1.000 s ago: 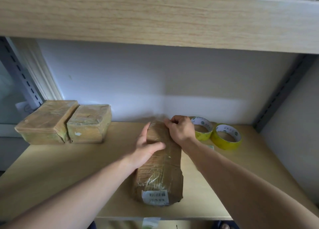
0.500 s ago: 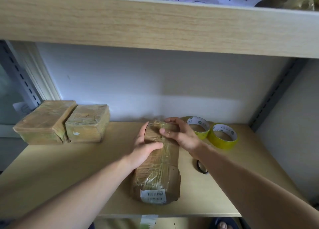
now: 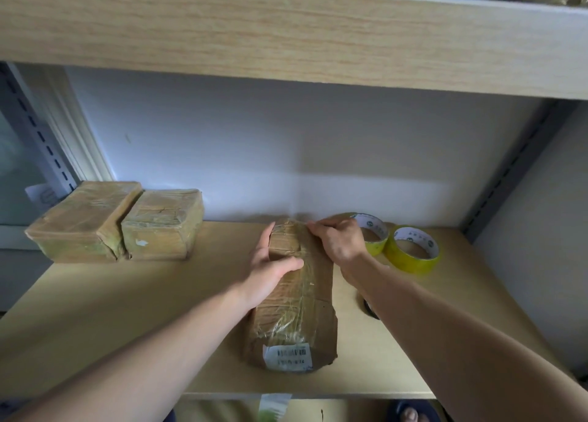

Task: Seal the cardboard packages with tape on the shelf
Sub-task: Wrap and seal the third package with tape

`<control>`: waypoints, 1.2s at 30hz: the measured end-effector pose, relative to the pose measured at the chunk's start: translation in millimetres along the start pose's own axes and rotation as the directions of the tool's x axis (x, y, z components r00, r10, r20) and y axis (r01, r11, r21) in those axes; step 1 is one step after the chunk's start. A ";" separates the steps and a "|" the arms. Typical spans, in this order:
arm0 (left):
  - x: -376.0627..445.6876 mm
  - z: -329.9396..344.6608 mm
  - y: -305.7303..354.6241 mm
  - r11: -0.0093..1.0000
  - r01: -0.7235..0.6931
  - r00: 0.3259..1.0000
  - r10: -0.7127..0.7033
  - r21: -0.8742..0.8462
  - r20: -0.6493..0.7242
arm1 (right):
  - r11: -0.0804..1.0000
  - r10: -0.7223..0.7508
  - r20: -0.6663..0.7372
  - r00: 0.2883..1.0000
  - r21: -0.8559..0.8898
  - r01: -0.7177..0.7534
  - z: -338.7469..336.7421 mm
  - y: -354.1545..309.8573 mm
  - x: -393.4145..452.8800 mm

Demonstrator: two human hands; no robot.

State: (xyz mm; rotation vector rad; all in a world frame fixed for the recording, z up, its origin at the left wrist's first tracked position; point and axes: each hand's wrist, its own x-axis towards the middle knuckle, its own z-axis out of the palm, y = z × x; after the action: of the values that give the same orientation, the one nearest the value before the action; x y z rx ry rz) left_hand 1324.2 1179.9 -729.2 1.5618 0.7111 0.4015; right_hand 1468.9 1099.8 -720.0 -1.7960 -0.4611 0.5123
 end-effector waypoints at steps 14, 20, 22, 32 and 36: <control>0.0 -0.2 0.6 1.000 0.007 1.000 -0.007 0.000 -0.009 | 0.999 0.048 -0.039 0.998 -0.016 -0.049 12.2 -4.6 1.6; 4.5 1.5 -2.4 0.999 -0.009 1.000 0.008 -0.048 -0.021 | 0.947 -0.182 0.106 0.978 -0.249 0.203 -2.1 -2.3 -7.8; 4.2 2.4 -2.5 0.998 -0.021 1.000 0.019 -0.065 -0.024 | 0.942 -0.179 0.186 0.966 -0.251 0.223 -12.0 2.0 -11.4; 9.7 2.0 -9.6 0.993 -0.027 1.000 0.026 -0.113 -0.013 | 0.971 -0.092 0.464 0.881 -0.156 0.184 -29.1 15.1 -26.0; 12.0 3.1 -10.1 0.992 -0.038 0.999 0.034 -0.120 -0.034 | 0.989 -0.110 0.279 0.954 -0.065 0.133 -22.8 11.3 -24.7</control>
State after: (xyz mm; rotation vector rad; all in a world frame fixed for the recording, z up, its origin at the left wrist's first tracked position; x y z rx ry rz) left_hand 1333.1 1185.3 -741.3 1.4588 0.6714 0.4882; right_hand 1461.8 1065.1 -722.5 -1.7693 -0.7905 0.6678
